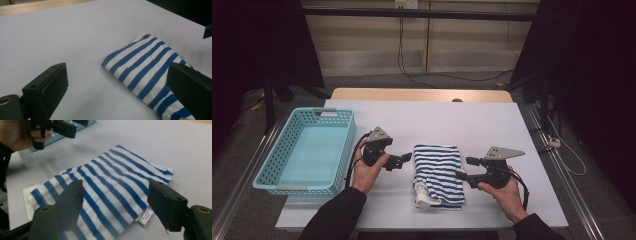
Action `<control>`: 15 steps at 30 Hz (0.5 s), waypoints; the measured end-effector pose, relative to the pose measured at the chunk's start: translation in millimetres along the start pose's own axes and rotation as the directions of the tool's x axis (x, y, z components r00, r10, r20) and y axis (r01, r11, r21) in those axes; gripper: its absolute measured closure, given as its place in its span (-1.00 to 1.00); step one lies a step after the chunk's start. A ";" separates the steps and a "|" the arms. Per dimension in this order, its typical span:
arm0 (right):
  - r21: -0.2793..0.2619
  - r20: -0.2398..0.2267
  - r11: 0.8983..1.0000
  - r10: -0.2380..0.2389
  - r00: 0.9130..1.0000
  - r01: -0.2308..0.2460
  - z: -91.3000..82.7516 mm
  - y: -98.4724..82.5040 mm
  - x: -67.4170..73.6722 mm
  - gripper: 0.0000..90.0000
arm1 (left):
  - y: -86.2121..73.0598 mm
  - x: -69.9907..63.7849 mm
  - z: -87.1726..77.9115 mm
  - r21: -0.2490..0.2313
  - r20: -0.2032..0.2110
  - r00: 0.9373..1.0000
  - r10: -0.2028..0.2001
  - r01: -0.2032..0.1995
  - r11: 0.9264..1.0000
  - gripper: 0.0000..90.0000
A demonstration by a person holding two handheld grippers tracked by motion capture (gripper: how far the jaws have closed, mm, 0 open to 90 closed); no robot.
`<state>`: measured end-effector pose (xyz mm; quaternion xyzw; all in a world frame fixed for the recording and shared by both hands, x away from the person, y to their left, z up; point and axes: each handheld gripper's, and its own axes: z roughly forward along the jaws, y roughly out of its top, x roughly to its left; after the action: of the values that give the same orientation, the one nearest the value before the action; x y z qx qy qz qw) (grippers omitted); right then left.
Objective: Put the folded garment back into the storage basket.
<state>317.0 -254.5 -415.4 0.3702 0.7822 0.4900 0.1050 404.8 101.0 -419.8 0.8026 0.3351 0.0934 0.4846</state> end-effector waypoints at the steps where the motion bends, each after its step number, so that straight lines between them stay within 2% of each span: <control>1: 0.007 -0.003 1.000 -0.002 1.000 0.002 -0.6 -1.1 0.8 -0.37 | -0.1 -0.3 0.7 0.003 0.003 1.000 -0.003 0.003 1.000 -0.91; 6: 0.039 -0.012 0.999 0.001 1.000 0.000 -5.3 -8.5 6.7 -0.37 | -0.1 -1.7 2.1 0.008 0.000 1.000 0.007 -0.007 1.000 -0.91; 12: 0.061 -0.041 0.998 -0.020 0.999 0.022 -8.5 -13.6 14.1 -0.40 | -0.1 -1.2 2.6 0.000 -0.006 1.000 -0.001 0.001 1.000 -0.91; 15: 0.084 -0.056 0.996 -0.031 0.998 0.036 -6.6 -16.0 18.7 -0.45 | 0.4 -1.0 1.9 0.012 -0.011 1.000 0.011 -0.011 1.000 -0.91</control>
<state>292.8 -250.2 -421.9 0.3475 0.8111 0.4644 0.0758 405.2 98.8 -420.3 0.8068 0.3339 0.0986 0.4774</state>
